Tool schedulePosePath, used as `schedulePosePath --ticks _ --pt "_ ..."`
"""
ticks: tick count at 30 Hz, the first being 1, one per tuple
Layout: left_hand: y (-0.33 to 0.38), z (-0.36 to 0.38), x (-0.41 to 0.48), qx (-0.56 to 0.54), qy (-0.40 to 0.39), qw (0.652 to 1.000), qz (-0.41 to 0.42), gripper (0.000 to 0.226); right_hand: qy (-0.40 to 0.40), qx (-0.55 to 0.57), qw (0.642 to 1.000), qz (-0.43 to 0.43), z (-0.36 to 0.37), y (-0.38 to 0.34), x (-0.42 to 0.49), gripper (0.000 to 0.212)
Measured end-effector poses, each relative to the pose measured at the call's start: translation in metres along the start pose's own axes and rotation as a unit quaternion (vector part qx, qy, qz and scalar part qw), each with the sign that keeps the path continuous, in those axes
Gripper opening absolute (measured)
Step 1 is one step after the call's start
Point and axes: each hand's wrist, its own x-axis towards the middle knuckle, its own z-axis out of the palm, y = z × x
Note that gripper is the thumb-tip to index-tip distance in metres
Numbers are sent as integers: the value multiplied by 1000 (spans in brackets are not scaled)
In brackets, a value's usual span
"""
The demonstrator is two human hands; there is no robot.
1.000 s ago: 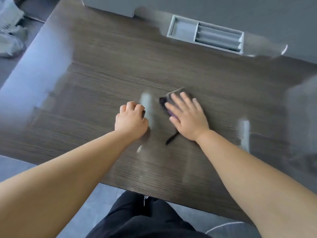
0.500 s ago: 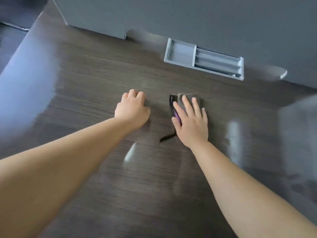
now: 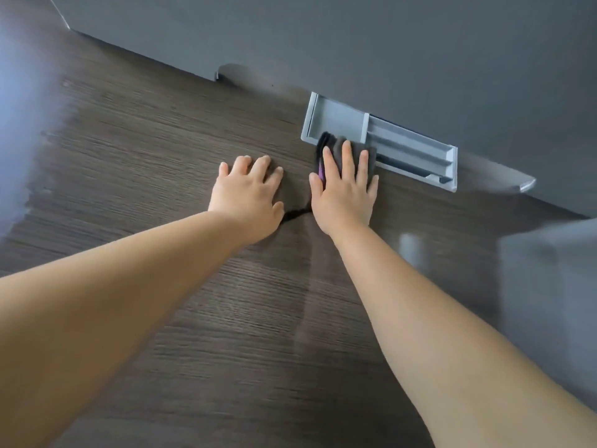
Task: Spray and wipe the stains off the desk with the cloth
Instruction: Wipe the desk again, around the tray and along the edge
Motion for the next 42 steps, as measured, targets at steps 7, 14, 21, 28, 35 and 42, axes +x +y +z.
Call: schedulePosePath --ticks 7,14,21,28,35,42 --pt "5 -12 10 15 -9 1000 -2 47 -8 -2 1000 13 -12 -19 56 53" --pt "11 -7 11 4 -17 1000 -21 48 -35 -24 999 5 -11 -17 38 56" --pt "24 -27 51 -41 -28 998 -29 60 -68 26 996 50 -24 -24 87 53" --pt "15 -9 77 -73 -32 996 40 73 -69 16 996 53 -20 -18 81 50" --pt "12 -17 76 -71 -35 996 40 70 -58 16 997 50 -21 -17 84 51" --pt "11 -15 77 -65 -37 996 42 75 -51 16 998 45 -17 -17 71 50"
